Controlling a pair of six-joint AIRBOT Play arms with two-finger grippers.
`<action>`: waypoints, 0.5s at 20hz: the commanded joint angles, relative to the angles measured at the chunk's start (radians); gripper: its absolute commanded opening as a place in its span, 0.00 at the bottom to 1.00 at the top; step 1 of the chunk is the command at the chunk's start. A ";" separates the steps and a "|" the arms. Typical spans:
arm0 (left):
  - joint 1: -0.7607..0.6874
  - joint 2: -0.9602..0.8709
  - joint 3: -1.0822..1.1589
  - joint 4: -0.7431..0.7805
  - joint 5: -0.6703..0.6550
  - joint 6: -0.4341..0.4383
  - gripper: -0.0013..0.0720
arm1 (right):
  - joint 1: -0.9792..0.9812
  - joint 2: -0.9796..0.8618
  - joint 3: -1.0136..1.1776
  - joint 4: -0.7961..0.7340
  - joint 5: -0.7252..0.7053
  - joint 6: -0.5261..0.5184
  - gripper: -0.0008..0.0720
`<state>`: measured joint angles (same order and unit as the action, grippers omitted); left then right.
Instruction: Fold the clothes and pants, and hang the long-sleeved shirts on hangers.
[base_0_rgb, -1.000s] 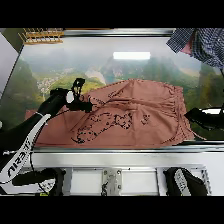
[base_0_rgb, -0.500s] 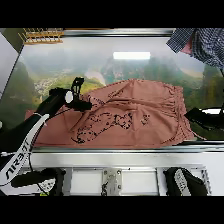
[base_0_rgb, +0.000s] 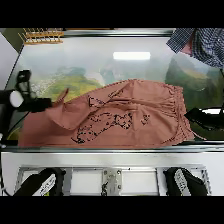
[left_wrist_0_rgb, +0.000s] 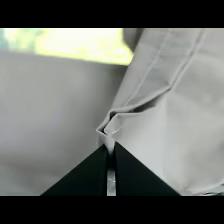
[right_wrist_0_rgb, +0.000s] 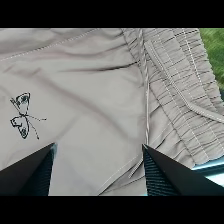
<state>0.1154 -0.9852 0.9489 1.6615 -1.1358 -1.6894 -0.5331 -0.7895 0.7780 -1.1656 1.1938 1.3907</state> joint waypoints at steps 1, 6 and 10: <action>0.192 0.176 -0.154 0.014 -0.069 -0.001 0.02 | 0.000 -0.001 0.000 0.000 0.000 0.000 0.81; 0.316 0.330 -0.323 0.013 -0.056 -0.001 0.02 | 0.001 -0.001 0.000 0.000 0.000 0.000 0.81; 0.320 0.363 -0.352 -0.048 -0.006 0.088 0.78 | 0.000 -0.001 0.000 0.000 0.000 0.000 0.81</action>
<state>0.4152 -0.6563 0.6277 1.6661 -1.1763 -1.6707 -0.5331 -0.7895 0.7780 -1.1656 1.1934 1.3907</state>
